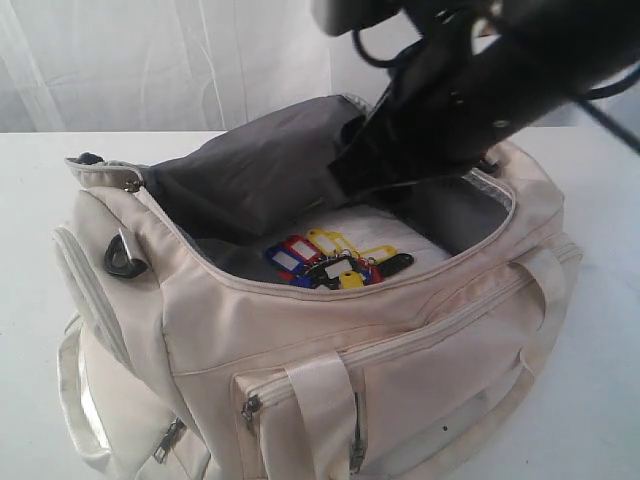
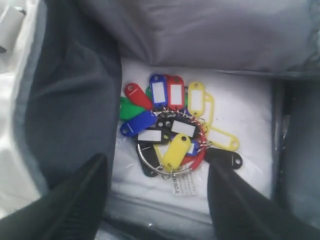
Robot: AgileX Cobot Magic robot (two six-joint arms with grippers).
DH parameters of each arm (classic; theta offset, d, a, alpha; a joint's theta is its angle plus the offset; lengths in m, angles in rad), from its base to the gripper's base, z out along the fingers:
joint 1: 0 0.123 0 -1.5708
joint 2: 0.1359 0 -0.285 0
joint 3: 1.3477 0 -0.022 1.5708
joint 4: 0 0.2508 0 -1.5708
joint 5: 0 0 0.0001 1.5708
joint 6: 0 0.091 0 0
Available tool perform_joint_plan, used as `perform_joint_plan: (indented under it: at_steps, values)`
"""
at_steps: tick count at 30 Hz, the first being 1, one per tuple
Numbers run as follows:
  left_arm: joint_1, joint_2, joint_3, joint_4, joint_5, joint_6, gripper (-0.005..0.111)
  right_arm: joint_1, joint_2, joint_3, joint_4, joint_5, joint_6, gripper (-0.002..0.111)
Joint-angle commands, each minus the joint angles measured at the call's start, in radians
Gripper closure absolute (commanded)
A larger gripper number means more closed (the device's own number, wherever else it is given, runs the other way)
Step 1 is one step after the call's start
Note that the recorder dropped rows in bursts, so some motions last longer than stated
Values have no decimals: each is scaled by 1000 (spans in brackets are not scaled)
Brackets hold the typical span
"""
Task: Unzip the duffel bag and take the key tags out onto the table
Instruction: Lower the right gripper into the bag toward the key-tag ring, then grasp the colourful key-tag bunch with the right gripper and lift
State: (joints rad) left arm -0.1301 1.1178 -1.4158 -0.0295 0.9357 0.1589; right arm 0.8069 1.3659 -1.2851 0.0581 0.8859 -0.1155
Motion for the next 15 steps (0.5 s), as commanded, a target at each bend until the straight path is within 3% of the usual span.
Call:
perform_joint_plan:
  at_steps: [1,4,9,15]
  values:
    - [1,-82,80,-6,62,-3,71,3,180,-108,-10,6,23,53]
    - [1,-124,144,-6,67,-3,83,3,277,-178,-8,6,76,51]
    - [1,-181,249,-6,13,2,107,3,400,-216,-7,7,78,38]
    - [-1,-235,347,-6,-85,4,107,3,502,-219,-7,-6,99,36]
